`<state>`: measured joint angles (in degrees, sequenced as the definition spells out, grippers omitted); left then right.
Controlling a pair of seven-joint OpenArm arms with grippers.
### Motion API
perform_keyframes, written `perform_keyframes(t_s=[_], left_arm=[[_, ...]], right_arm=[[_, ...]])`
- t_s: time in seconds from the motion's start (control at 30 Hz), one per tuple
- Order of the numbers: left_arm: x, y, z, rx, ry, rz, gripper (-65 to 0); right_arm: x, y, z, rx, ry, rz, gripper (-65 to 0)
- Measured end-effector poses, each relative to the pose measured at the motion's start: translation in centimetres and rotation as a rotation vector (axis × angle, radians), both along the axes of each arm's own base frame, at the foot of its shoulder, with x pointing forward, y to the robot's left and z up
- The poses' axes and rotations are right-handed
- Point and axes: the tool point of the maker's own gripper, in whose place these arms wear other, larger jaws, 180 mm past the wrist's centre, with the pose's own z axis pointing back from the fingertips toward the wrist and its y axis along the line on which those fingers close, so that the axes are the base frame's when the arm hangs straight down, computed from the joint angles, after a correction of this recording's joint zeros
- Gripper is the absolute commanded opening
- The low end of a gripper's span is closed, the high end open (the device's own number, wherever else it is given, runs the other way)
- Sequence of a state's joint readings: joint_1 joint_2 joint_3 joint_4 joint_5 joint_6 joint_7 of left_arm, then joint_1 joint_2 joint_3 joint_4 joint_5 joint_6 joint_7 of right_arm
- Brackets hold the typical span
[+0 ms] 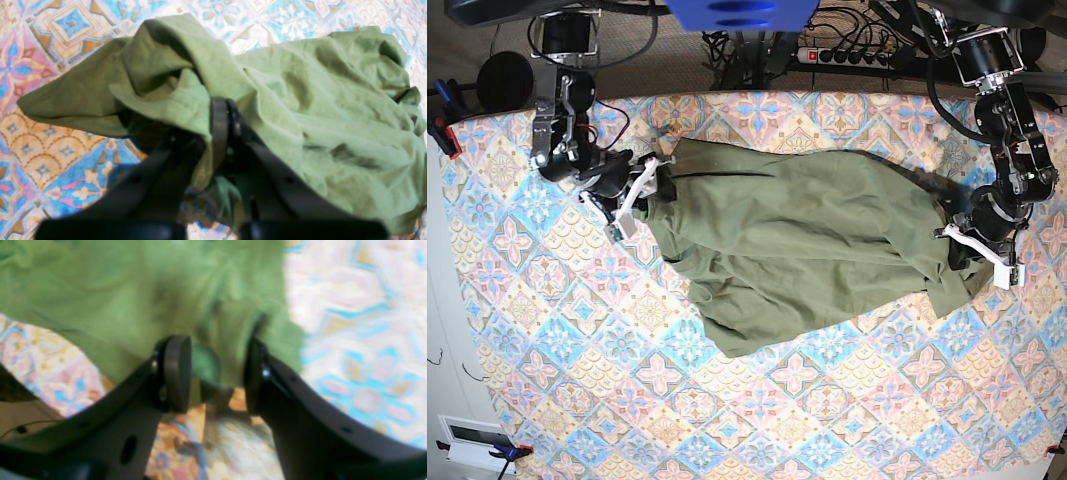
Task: Layout the t-shirt on the table in an organized manner, then fold the t-shirt properly
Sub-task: 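Pull the shirt taut between both grippers, stretching it lengthwise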
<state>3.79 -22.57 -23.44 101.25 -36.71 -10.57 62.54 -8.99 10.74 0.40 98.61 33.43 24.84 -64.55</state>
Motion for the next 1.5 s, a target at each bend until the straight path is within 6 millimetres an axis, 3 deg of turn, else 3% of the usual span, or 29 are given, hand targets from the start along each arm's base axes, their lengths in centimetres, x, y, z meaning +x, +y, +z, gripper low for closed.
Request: perform_keyframes(t_s=[0.13, 0.23, 0.33, 0.43, 0.57, 0.7, 0.77, 0.9, 1.03, 1.17, 1.3, 1.5], left_arm=[[0.0, 0.0, 0.0, 0.002, 0.001, 0.001, -65.0], [0.0, 0.0, -0.1, 0.002, 0.002, 0.001, -65.0], [0.0, 0.1, 0.0, 0.006, 0.002, 0.001, -65.0], [-0.1, 0.8, 0.3, 0.034, 0.007, -0.007, -65.0], [0.2, 2.5, 1.7, 0.094, -0.008, -0.012, -65.0], [0.2, 3.7, 2.4, 0.140, -0.002, -0.018, -65.0], [0.2, 4.4, 2.8, 0.166, 0.000, -0.009, -65.0], [-0.1, 4.0, 3.6, 0.205, -0.006, -0.049, -65.0], [-1.8, 1.6, 3.9, 0.294, 0.026, -0.167, -65.0], [-3.1, -0.9, 1.8, 0.265, 0.076, -0.246, -65.0], [-4.6, 0.6, 1.1, 0.334, 0.138, -0.262, -62.7], [-6.6, 1.5, 0.0, 0.367, 0.210, -0.290, -62.4]], right_arm=[[0.8, -0.1, -0.6, -0.007, 0.025, -0.002, -42.2], [3.8, -0.1, 1.6, 0.018, -0.066, -0.022, -52.8], [4.2, -0.9, 2.0, 0.034, -0.084, -0.060, -61.0], [4.8, -4.4, 2.6, -0.001, -0.119, -0.100, -61.0], [7.3, -8.9, 6.5, -0.010, -0.272, -0.171, -61.0], [5.3, -13.3, 5.6, -0.090, -0.209, -0.229, -61.0], [5.5, -16.0, 6.5, -0.145, -0.216, -0.266, -61.0], [7.1, -17.1, 10.6, -0.073, -0.359, -0.280, -61.0], [5.9, -19.3, 10.5, -0.018, -0.329, -0.324, -60.9], [5.0, -17.7, 9.6, 0.027, -0.295, -0.273, -56.4], [1.3, -12.7, 5.2, -0.007, -0.131, -0.105, -45.3], [1.7, -5.3, 5.7, 0.098, -0.177, 0.026, -40.9]])
